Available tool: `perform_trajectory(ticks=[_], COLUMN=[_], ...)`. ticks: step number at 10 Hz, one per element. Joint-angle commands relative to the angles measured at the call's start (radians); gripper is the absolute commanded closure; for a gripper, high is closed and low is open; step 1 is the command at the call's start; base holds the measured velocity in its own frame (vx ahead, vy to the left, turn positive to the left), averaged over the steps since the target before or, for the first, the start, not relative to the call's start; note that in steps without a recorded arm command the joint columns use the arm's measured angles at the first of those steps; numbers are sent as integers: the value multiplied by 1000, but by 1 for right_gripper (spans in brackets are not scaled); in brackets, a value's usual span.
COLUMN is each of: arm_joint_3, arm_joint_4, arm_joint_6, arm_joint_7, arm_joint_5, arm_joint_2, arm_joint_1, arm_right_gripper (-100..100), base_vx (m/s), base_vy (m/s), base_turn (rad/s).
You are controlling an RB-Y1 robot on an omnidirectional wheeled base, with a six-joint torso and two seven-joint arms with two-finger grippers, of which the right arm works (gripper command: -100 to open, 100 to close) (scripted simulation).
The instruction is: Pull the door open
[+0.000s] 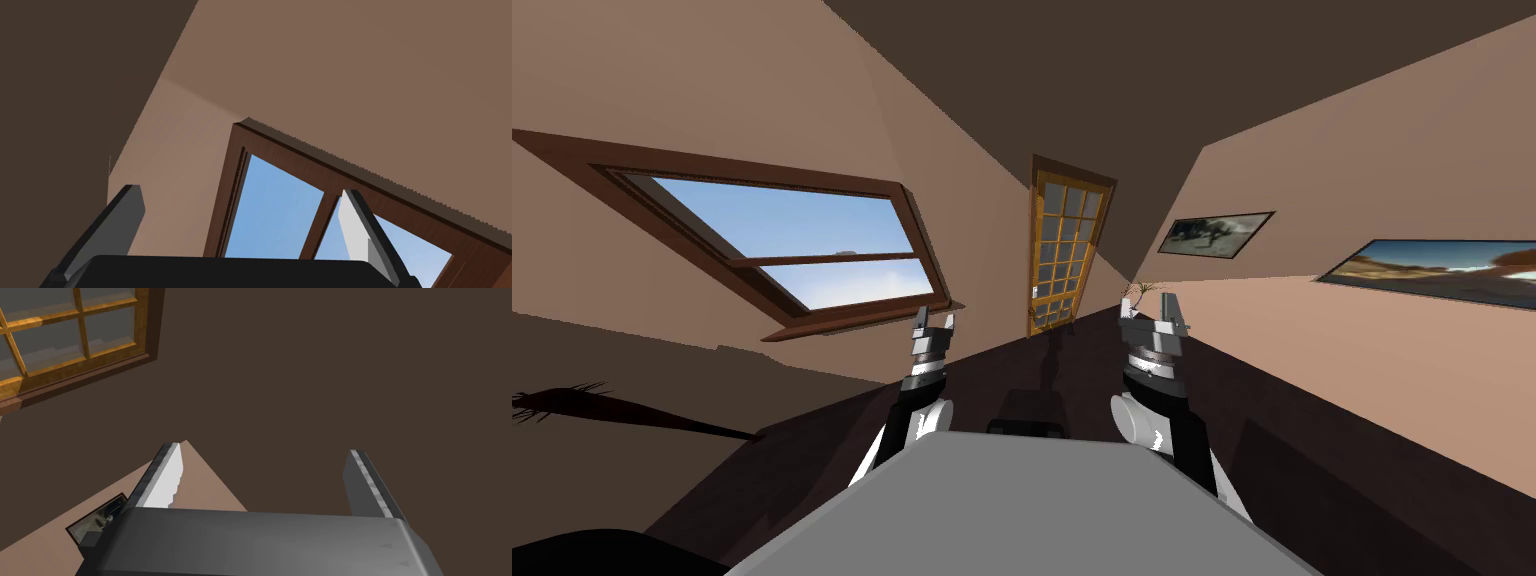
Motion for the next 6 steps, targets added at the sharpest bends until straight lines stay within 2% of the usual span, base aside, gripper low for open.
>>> perform_trajectory(ticks=[1, 6], arm_joint_3=[-3, -10], arm_joint_4=[35, 134], arm_joint_6=[-9, -35], arm_joint_7=[26, 99], arm_joint_5=[11, 44], arm_joint_2=[-8, -27], arm_joint_1=[-9, -33], arm_right_gripper=[-100, -100], base_vx=[93, 113], base_vy=[-93, 16], base_turn=[79, 27])
